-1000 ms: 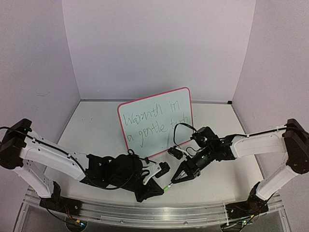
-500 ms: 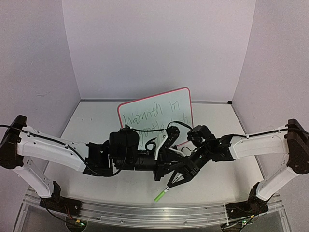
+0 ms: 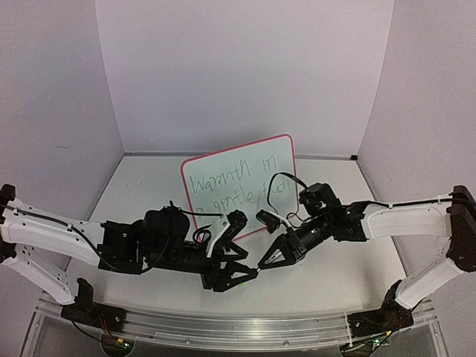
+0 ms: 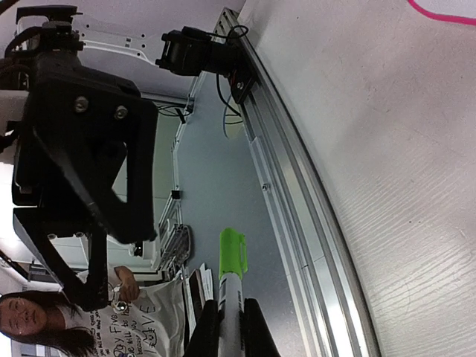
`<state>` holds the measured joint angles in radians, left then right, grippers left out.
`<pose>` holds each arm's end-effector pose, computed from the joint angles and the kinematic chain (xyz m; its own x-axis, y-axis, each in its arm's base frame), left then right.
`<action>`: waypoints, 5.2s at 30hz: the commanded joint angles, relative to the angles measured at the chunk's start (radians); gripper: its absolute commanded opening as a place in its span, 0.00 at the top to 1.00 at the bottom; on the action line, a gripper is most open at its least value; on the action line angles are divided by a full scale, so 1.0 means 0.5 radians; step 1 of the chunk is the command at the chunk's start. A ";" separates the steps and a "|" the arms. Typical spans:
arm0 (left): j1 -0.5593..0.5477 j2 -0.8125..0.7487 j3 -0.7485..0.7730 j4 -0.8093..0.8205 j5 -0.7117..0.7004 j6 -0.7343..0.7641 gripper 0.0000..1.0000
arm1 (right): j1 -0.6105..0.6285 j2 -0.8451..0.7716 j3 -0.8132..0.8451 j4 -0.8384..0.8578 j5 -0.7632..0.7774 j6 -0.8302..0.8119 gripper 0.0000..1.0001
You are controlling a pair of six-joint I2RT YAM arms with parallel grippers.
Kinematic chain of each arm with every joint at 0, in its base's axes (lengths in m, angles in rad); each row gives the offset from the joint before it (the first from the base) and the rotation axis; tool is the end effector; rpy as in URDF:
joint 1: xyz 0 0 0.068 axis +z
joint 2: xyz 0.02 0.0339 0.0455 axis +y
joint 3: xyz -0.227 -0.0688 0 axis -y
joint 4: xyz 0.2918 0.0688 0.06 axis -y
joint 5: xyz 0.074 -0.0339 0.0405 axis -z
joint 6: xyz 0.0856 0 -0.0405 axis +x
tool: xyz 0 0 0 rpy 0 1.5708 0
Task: Write a sentence on the whiteboard
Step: Insert the whiteboard marker without the cap into the pen cap, then pass from the right arm to the left, then place the whiteboard marker in the corner of the board, then reset both arms
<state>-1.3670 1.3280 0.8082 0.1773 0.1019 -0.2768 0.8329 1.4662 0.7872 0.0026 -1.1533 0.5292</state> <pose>0.0721 -0.3919 0.1875 -0.3369 0.2870 -0.8967 0.9372 0.1933 -0.2903 0.1748 0.3085 0.1346 -0.7571 -0.5284 -0.3843 -0.4603 0.0140 0.8876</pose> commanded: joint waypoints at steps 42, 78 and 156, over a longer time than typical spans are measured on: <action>0.060 0.265 0.226 -0.038 0.216 -0.042 1.00 | 0.152 0.040 0.108 0.060 -0.098 0.012 1.00; 0.251 0.179 0.048 -0.194 0.318 -0.199 1.00 | -0.042 -0.148 0.103 -0.108 0.696 0.061 0.66; 2.727 0.020 -0.203 -0.201 -0.058 -0.159 0.12 | -1.739 -0.808 -0.342 0.117 2.075 -0.520 0.02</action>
<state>-0.0308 1.3957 0.7638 -0.1258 0.1399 -0.3811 -0.0209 1.1295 0.6818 -0.1575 -0.1425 0.2881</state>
